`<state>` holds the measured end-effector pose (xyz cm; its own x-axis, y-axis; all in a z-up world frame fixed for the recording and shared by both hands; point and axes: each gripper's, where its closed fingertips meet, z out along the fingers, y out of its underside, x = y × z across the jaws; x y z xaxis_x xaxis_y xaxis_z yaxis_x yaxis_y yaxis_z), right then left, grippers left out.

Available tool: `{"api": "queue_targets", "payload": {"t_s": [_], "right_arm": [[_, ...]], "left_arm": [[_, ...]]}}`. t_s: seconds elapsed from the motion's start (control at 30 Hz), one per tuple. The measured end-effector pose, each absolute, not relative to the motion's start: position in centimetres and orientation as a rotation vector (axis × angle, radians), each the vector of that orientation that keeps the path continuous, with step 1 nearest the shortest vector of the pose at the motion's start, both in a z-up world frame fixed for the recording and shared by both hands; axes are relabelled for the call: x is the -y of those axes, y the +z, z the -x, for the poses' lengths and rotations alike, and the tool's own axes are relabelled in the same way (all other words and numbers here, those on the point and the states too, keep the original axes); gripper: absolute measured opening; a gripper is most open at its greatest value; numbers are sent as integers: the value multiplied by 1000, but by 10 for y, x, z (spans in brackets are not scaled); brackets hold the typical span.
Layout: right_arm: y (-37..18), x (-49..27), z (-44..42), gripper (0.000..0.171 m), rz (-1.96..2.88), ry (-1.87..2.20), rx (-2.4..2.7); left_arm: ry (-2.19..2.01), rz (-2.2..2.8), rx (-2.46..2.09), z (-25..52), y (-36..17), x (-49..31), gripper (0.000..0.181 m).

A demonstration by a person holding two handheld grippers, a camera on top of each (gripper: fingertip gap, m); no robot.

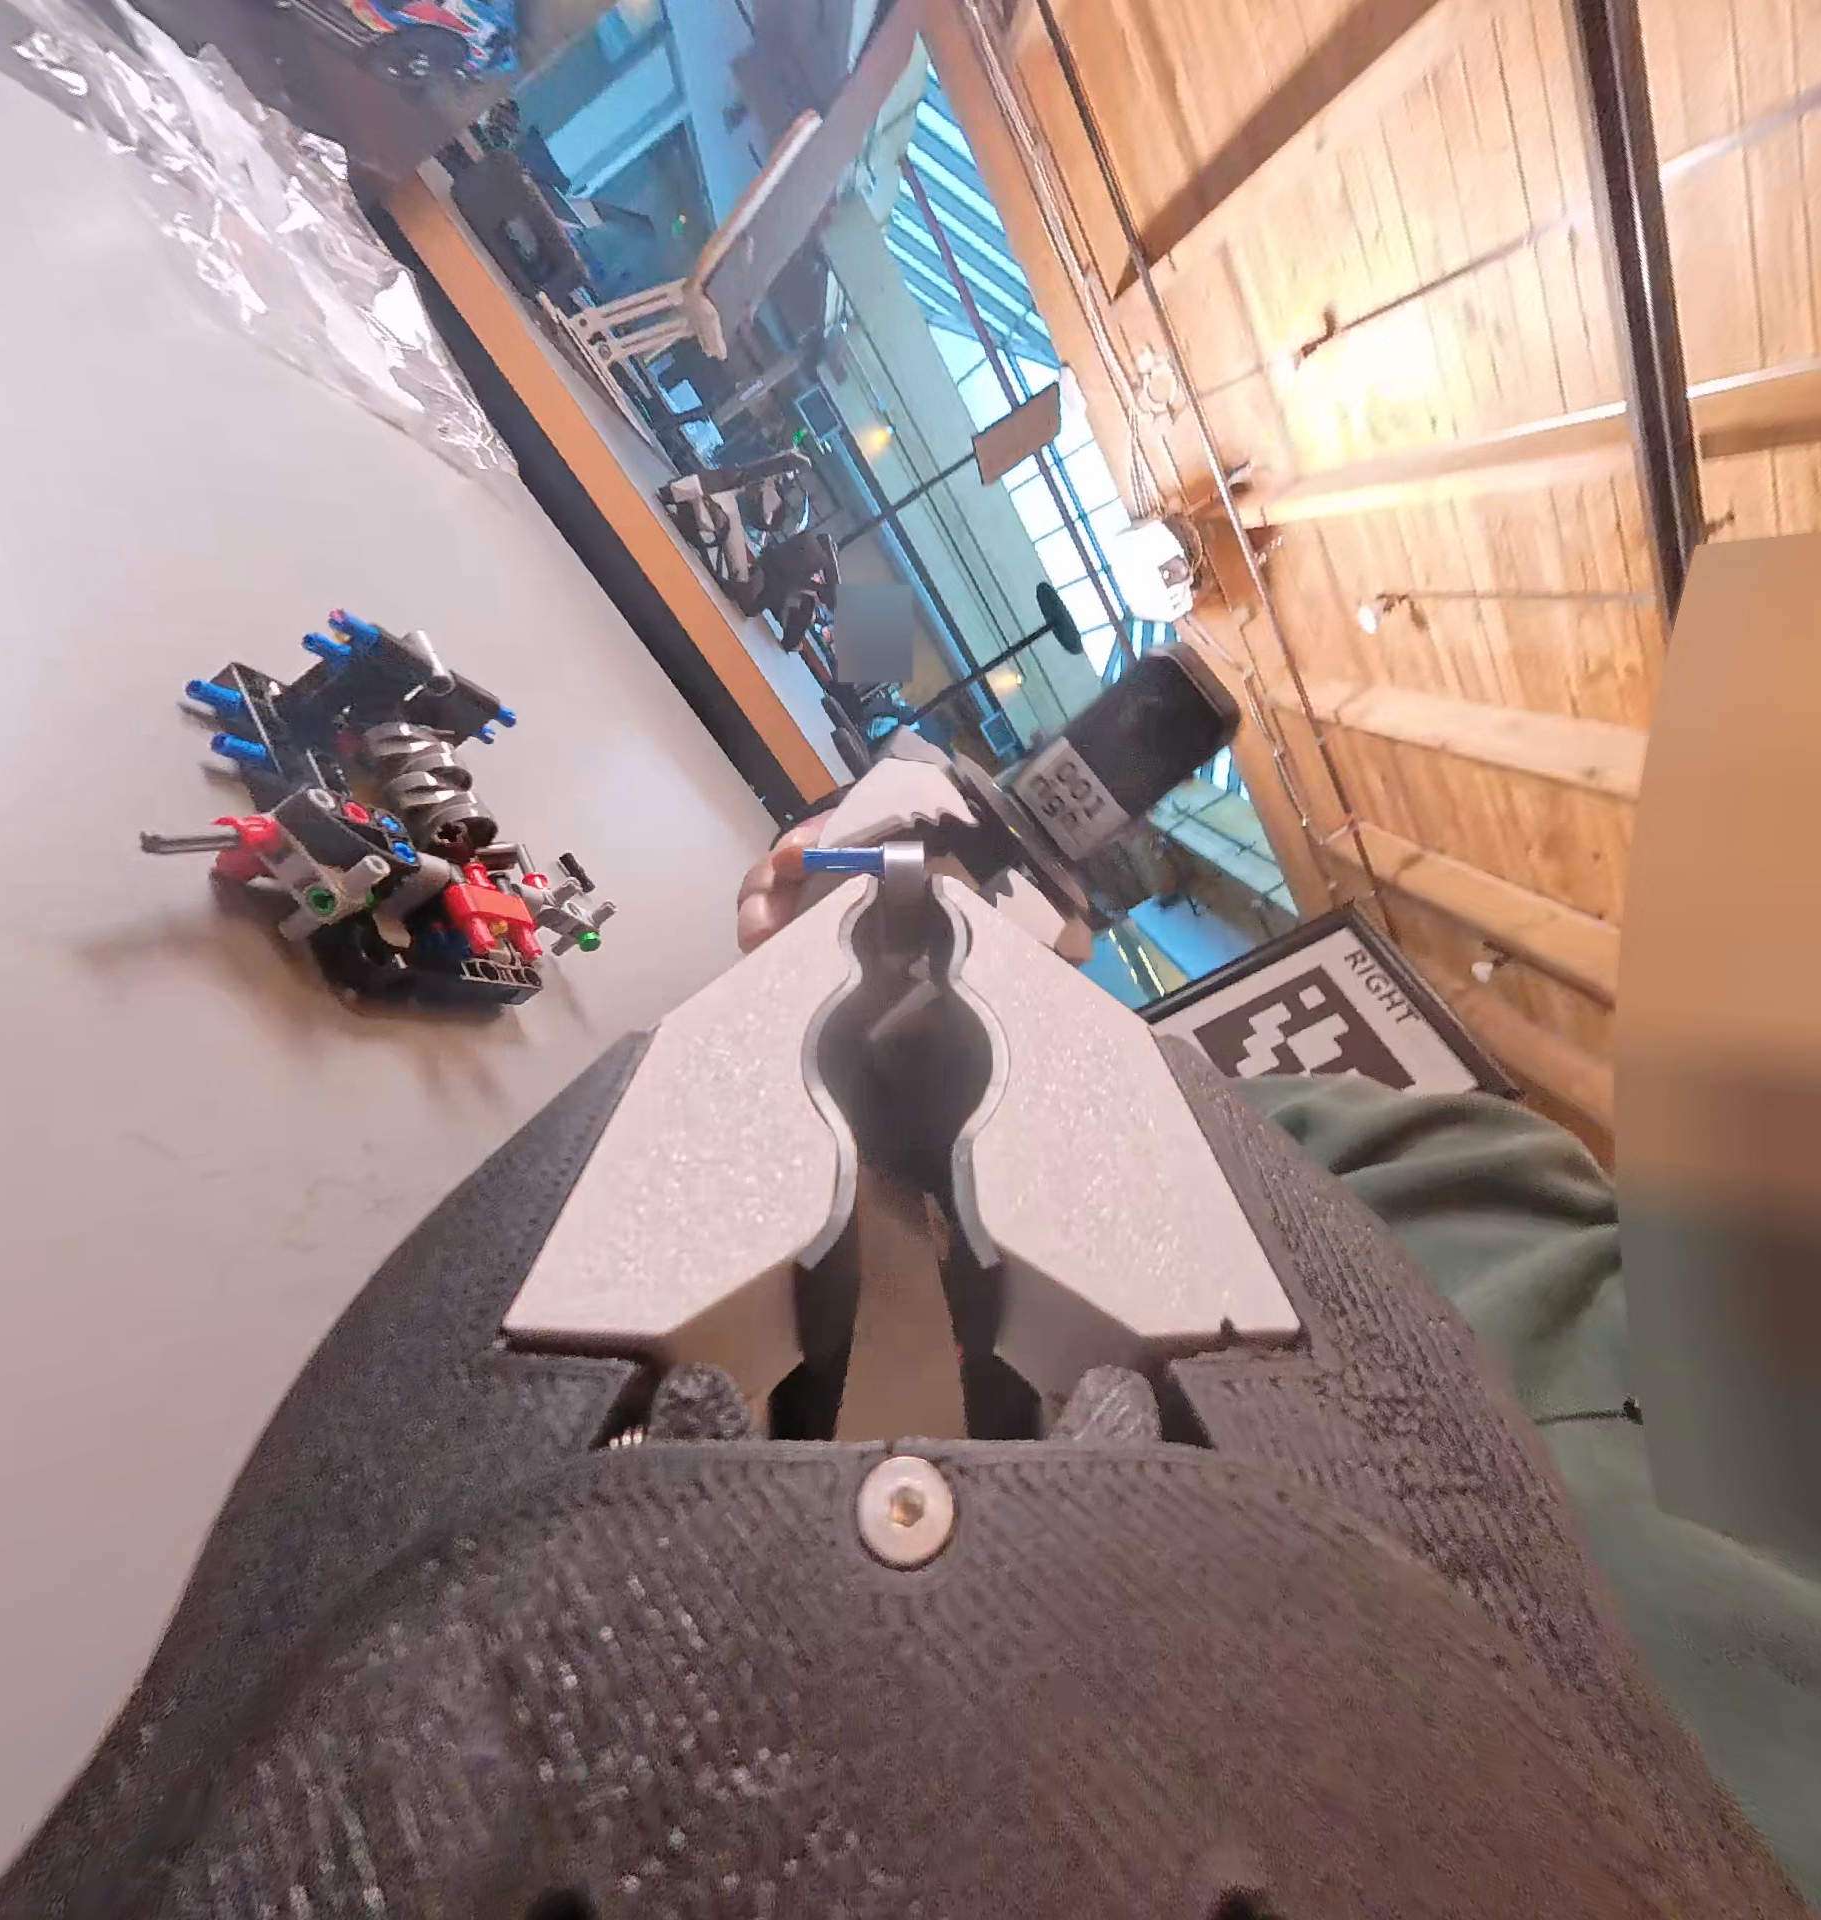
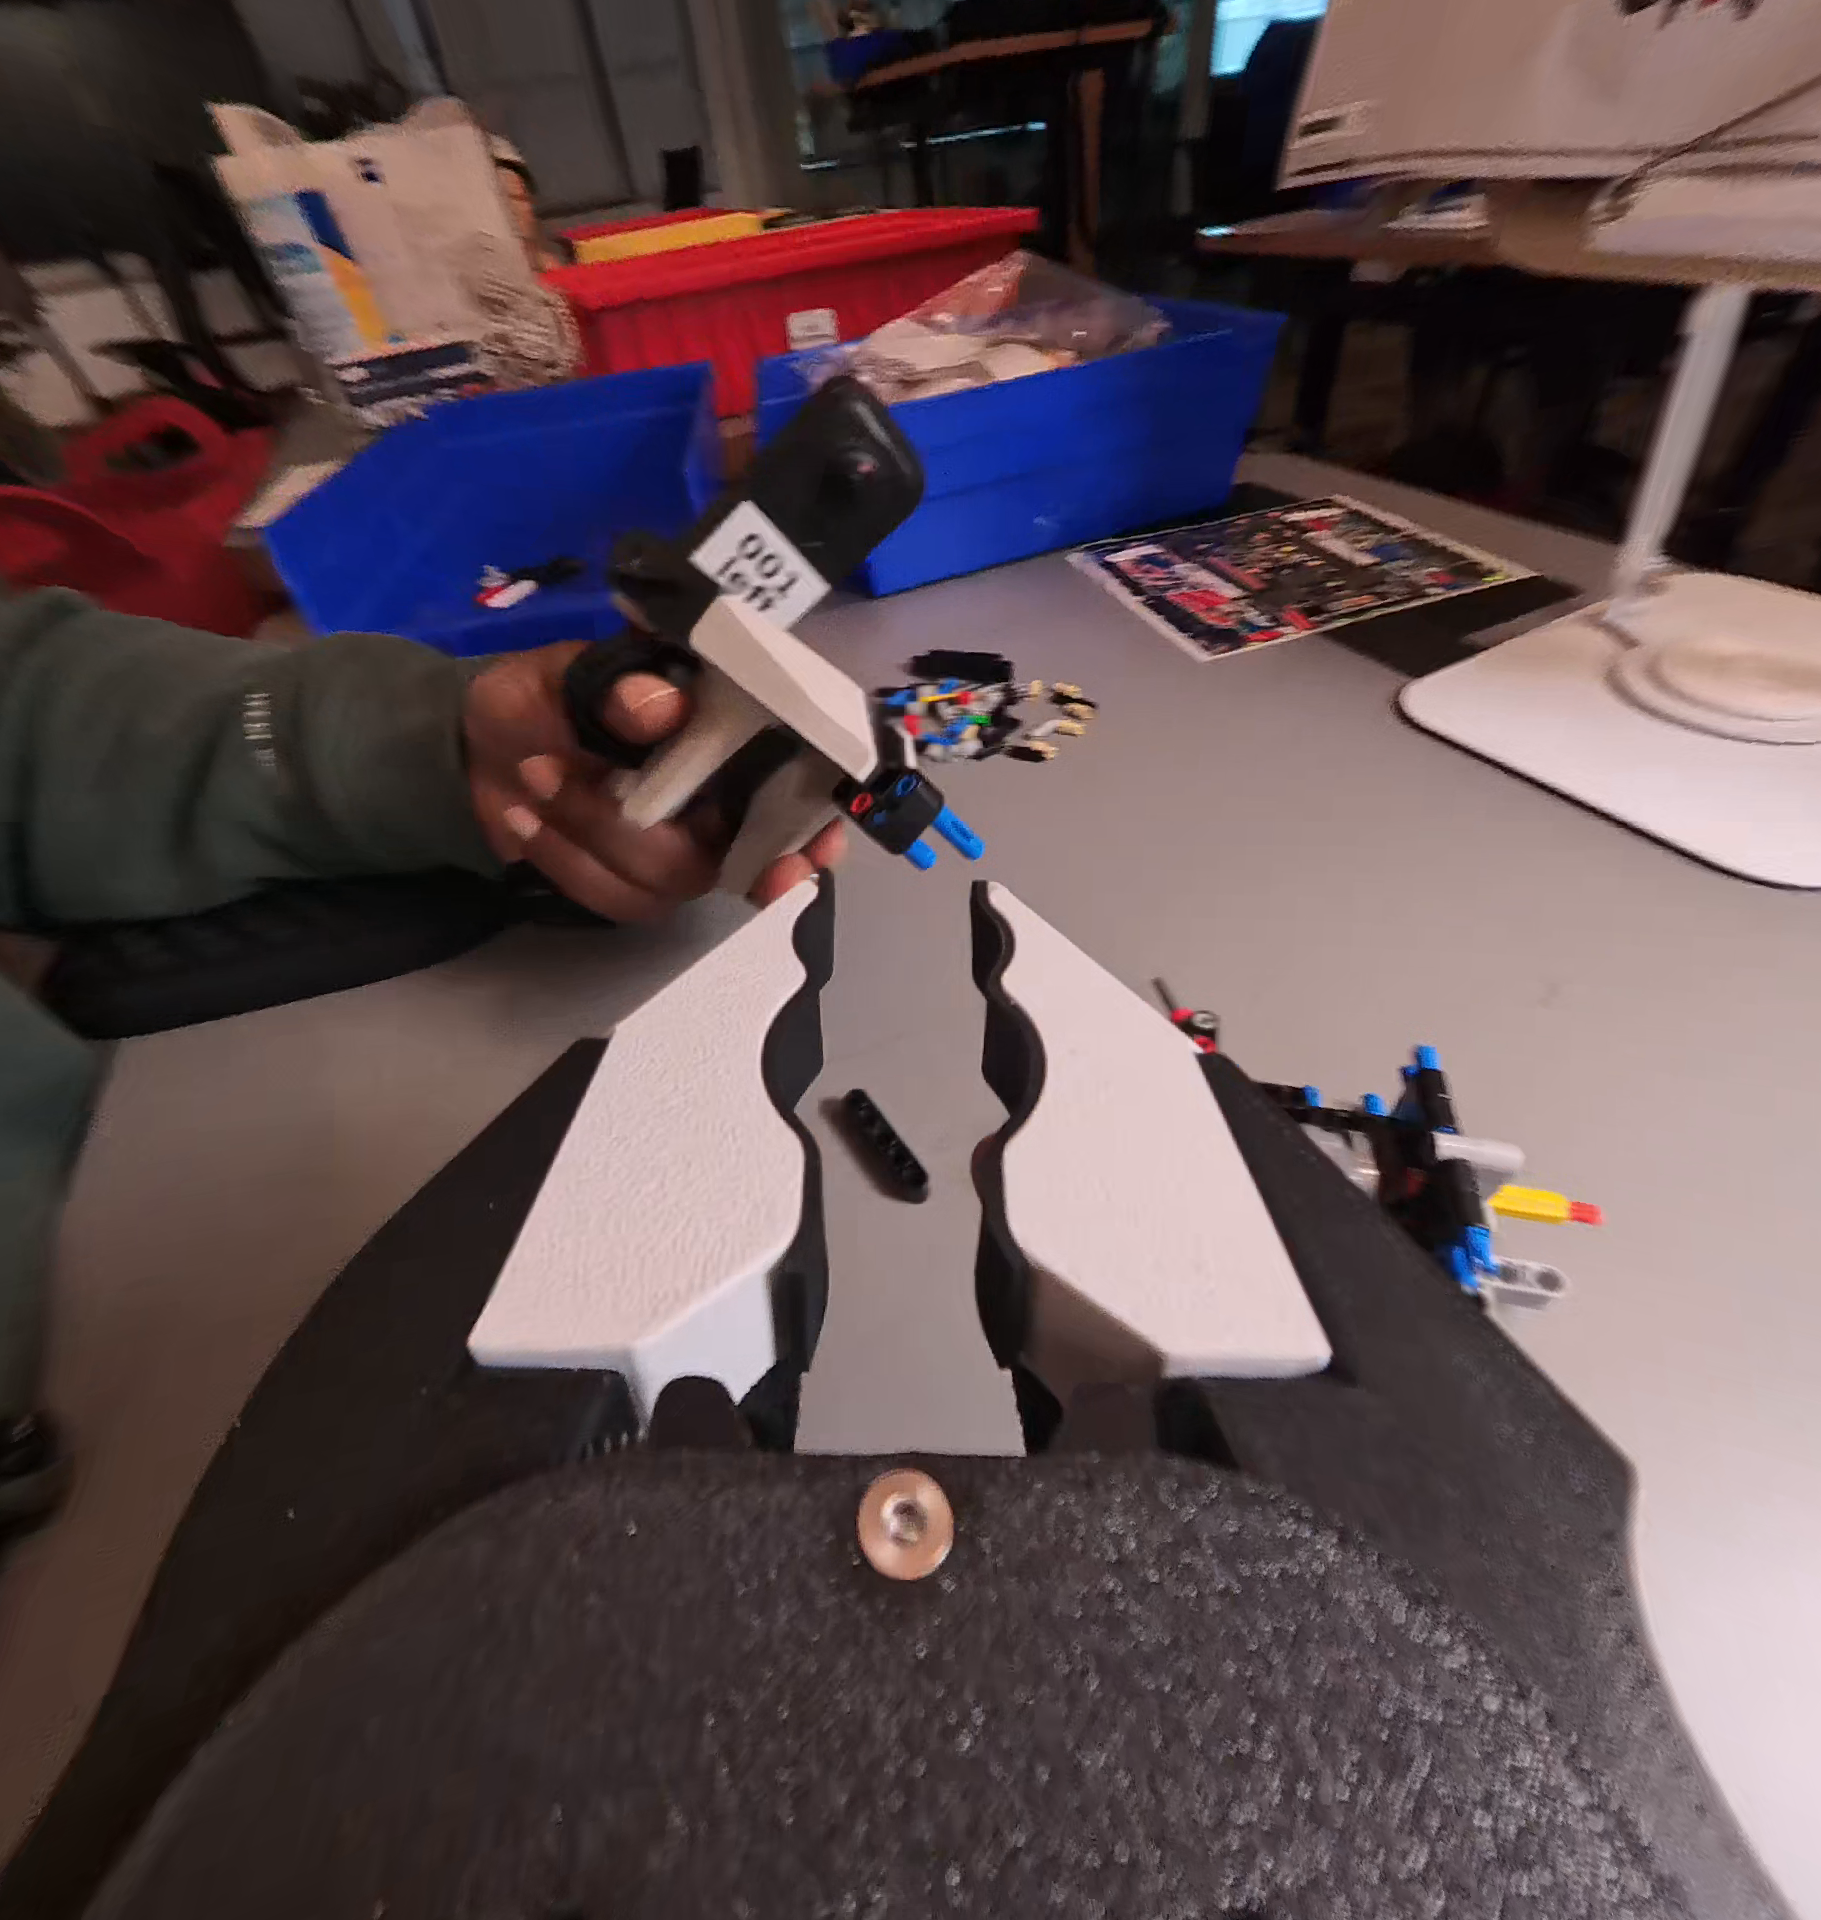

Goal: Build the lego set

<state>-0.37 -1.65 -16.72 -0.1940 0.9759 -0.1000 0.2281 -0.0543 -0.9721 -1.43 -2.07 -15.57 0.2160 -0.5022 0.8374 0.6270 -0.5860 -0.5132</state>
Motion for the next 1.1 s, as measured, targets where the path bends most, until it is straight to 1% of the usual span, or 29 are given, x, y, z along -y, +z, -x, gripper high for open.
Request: {"api": "queue_targets", "payload": {"t_s": [0.23,0.4,0.63,0.87,0.97,1.1], "right_arm": [[-170,20,13,29,1196,921,1509],[-169,16,11,17,1094,805,1527],[-169,20,8,19,1010,814,1574],[-169,22,4,16,916,753,1629],[-170,28,-3,16,891,853,1692],[-172,35,-13,16,933,1088,1743]], "left_arm": [[-1542,1558,194,6,-159,17,5],[-1541,1563,180,3,-158,19,5],[-1537,1588,178,-1,-163,19,5],[-1531,1608,141,-4,-164,21,5],[-1506,1635,47,-7,-162,25,6],[-1391,1627,-158,-7,-152,33,16]]}}
